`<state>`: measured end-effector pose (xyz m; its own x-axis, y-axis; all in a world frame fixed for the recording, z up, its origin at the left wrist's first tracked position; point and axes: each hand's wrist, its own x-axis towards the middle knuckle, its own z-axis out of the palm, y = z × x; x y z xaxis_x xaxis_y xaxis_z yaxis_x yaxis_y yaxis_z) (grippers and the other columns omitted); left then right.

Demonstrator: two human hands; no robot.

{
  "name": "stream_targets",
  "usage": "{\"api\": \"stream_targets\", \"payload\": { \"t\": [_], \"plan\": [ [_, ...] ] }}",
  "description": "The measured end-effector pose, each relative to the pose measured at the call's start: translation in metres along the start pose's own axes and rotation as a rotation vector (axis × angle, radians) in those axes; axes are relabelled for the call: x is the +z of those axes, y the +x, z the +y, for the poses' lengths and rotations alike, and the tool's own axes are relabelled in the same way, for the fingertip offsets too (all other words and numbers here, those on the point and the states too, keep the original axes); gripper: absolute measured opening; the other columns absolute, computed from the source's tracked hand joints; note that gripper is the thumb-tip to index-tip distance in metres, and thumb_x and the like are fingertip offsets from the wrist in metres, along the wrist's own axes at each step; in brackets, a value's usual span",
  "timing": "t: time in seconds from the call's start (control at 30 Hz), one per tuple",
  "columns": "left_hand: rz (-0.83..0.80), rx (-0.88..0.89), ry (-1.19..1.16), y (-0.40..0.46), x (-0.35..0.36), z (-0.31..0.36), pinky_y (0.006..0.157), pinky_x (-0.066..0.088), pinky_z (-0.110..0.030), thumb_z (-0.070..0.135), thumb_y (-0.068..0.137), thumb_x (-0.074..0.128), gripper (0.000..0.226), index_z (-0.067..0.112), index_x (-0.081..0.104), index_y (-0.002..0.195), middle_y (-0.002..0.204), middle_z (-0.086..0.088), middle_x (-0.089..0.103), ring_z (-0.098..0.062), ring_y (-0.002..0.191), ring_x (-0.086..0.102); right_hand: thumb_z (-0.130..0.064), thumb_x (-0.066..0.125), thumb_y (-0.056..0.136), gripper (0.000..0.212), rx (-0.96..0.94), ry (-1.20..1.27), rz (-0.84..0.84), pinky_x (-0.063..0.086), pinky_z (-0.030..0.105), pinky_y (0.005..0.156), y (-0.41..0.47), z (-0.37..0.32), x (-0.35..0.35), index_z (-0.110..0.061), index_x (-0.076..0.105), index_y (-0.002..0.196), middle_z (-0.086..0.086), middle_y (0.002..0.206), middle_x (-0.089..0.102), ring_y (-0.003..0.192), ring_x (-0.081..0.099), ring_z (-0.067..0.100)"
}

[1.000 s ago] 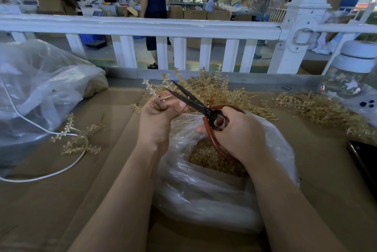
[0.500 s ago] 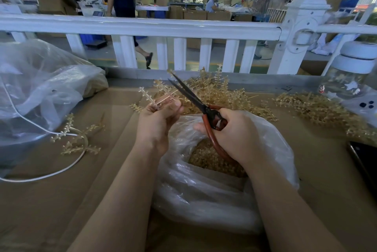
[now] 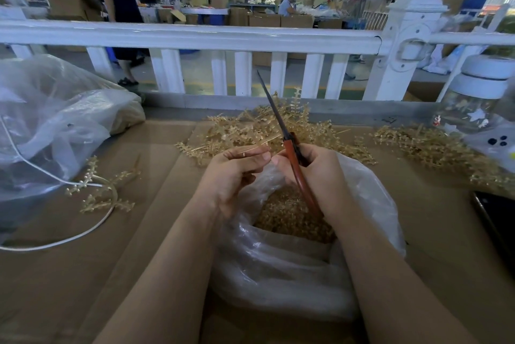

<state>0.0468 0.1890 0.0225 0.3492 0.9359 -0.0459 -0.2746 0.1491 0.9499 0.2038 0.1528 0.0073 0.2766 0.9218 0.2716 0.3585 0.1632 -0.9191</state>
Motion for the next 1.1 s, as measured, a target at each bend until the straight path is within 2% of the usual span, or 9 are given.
{"api": "stream_targets", "payload": {
  "t": [0.17, 0.3, 0.4, 0.5, 0.63, 0.73, 0.83, 0.93, 1.1],
  "plan": [
    [-0.025, 0.003, 0.023, -0.002, 0.0, 0.0, 0.06, 0.04, -0.02, 0.023, 0.059, 0.081, 0.016, 0.019, 0.079, 0.074, 0.073, 0.002, 0.07, -0.007, 0.063, 0.055, -0.026, 0.079, 0.086, 0.012, -0.014, -0.014, 0.012, 0.049, 0.015, 0.052, 0.002, 0.001, -0.001, -0.019, 0.072, 0.078, -0.008, 0.061, 0.069, 0.052, 0.061, 0.001],
    [0.022, 0.042, 0.053, -0.001, 0.001, 0.0, 0.061, 0.041, -0.022, 0.021, 0.075, 0.079, 0.01, 0.019, 0.071, 0.082, 0.075, 0.001, 0.072, -0.006, 0.063, 0.057, -0.027, 0.079, 0.085, 0.013, -0.034, -0.032, 0.018, 0.048, 0.015, 0.053, 0.002, 0.001, -0.001, -0.02, 0.072, 0.077, -0.009, 0.064, 0.07, 0.055, 0.063, 0.002],
    [0.117, 0.098, -0.001, 0.001, 0.002, 0.0, 0.055, 0.042, -0.018, 0.013, 0.081, 0.076, 0.01, 0.019, 0.069, 0.082, 0.073, -0.001, 0.071, -0.006, 0.059, 0.056, -0.049, 0.08, 0.076, 0.024, -0.069, -0.08, 0.038, 0.054, 0.023, 0.061, -0.001, 0.0, -0.003, -0.026, 0.07, 0.077, -0.014, 0.071, 0.071, 0.065, 0.066, 0.003],
    [0.183, 0.127, -0.068, 0.002, -0.001, 0.003, 0.054, 0.043, -0.016, 0.011, 0.082, 0.075, 0.009, 0.019, 0.071, 0.081, 0.071, 0.0, 0.071, -0.006, 0.057, 0.055, -0.078, 0.064, 0.065, 0.049, -0.129, -0.291, 0.041, 0.051, 0.024, 0.06, -0.005, 0.0, -0.006, -0.032, 0.068, 0.082, -0.02, 0.076, 0.07, 0.07, 0.064, 0.0],
    [0.23, 0.195, -0.088, 0.004, -0.002, 0.003, 0.054, 0.04, -0.018, 0.003, 0.089, 0.064, 0.031, 0.02, 0.072, 0.066, 0.061, 0.004, 0.065, -0.005, 0.053, 0.051, -0.084, 0.058, 0.071, 0.052, -0.213, -0.587, 0.011, 0.034, 0.009, 0.053, -0.008, 0.0, -0.007, -0.039, 0.062, 0.097, -0.026, 0.071, 0.059, 0.067, 0.055, -0.008],
    [0.228, 0.211, -0.085, 0.005, -0.001, 0.003, 0.054, 0.04, -0.018, -0.002, 0.091, 0.06, 0.03, 0.018, 0.066, 0.069, 0.055, 0.006, 0.06, -0.005, 0.051, 0.048, -0.08, 0.06, 0.076, 0.047, -0.237, -0.648, 0.036, 0.03, 0.007, 0.054, -0.008, 0.001, -0.007, -0.04, 0.059, 0.101, -0.029, 0.075, 0.053, 0.068, 0.049, -0.01],
    [0.194, 0.223, -0.061, 0.006, -0.003, 0.001, 0.058, 0.043, -0.017, -0.001, 0.092, 0.06, 0.035, 0.02, 0.067, 0.064, 0.057, 0.007, 0.06, -0.005, 0.055, 0.05, -0.08, 0.059, 0.076, 0.052, -0.252, -0.686, 0.063, 0.039, 0.011, 0.059, -0.008, 0.001, -0.008, -0.033, 0.061, 0.099, -0.021, 0.083, 0.061, 0.074, 0.054, 0.001],
    [0.173, 0.203, -0.065, 0.007, -0.004, 0.0, 0.063, 0.045, -0.019, -0.002, 0.09, 0.061, 0.042, 0.022, 0.068, 0.056, 0.061, 0.007, 0.06, -0.006, 0.061, 0.052, -0.078, 0.061, 0.077, 0.053, -0.261, -0.706, 0.09, 0.051, 0.021, 0.065, -0.008, 0.002, -0.007, -0.029, 0.062, 0.096, -0.015, 0.086, 0.066, 0.079, 0.059, 0.005],
    [0.087, 0.183, -0.075, 0.006, -0.005, 0.001, 0.071, 0.043, -0.022, 0.003, 0.088, 0.063, 0.03, 0.021, 0.069, 0.065, 0.069, 0.009, 0.066, -0.005, 0.068, 0.055, -0.077, 0.063, 0.077, 0.055, -0.26, -0.707, 0.109, 0.055, 0.028, 0.066, -0.007, 0.003, -0.008, -0.024, 0.059, 0.089, -0.012, 0.08, 0.063, 0.075, 0.059, 0.006]
  ]
}}
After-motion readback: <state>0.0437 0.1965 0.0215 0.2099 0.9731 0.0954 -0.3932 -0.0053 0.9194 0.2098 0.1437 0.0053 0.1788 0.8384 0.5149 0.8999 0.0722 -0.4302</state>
